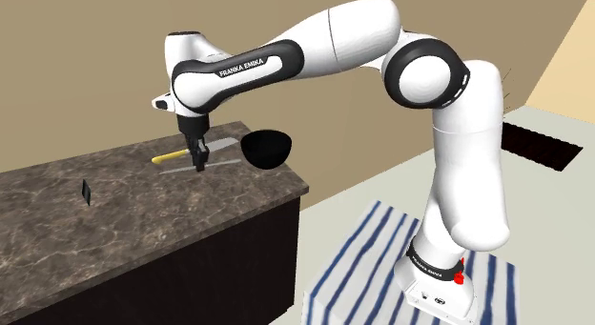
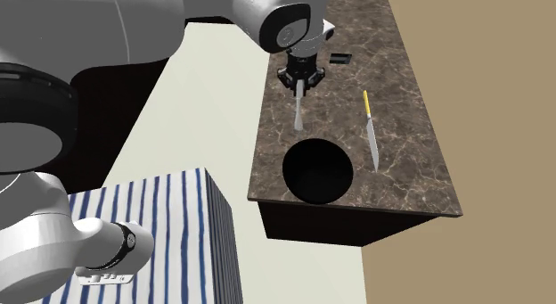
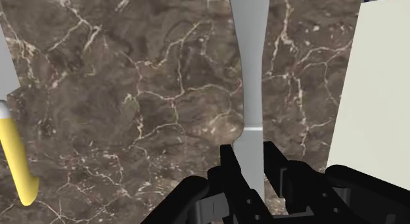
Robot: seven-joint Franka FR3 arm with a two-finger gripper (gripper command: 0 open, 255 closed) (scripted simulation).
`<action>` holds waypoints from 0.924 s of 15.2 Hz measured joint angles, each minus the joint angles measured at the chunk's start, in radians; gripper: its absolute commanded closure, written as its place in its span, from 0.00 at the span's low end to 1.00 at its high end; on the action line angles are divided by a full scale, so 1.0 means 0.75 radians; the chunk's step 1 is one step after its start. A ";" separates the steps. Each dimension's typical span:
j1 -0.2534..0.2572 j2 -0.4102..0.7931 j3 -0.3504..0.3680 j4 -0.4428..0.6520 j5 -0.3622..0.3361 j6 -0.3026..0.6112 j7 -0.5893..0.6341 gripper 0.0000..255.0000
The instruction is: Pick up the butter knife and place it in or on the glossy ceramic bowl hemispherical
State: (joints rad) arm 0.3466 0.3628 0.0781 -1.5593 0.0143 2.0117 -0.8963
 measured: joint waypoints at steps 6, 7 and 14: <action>0.001 -0.019 0.001 0.081 0.000 -0.100 0.004 1.00; 0.002 -0.019 0.001 0.102 0.000 -0.120 0.005 1.00; -0.058 -0.099 -0.022 0.057 0.020 -0.160 -0.079 1.00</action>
State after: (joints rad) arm 0.3032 0.2883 0.0613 -1.5164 0.0297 1.8920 -0.9555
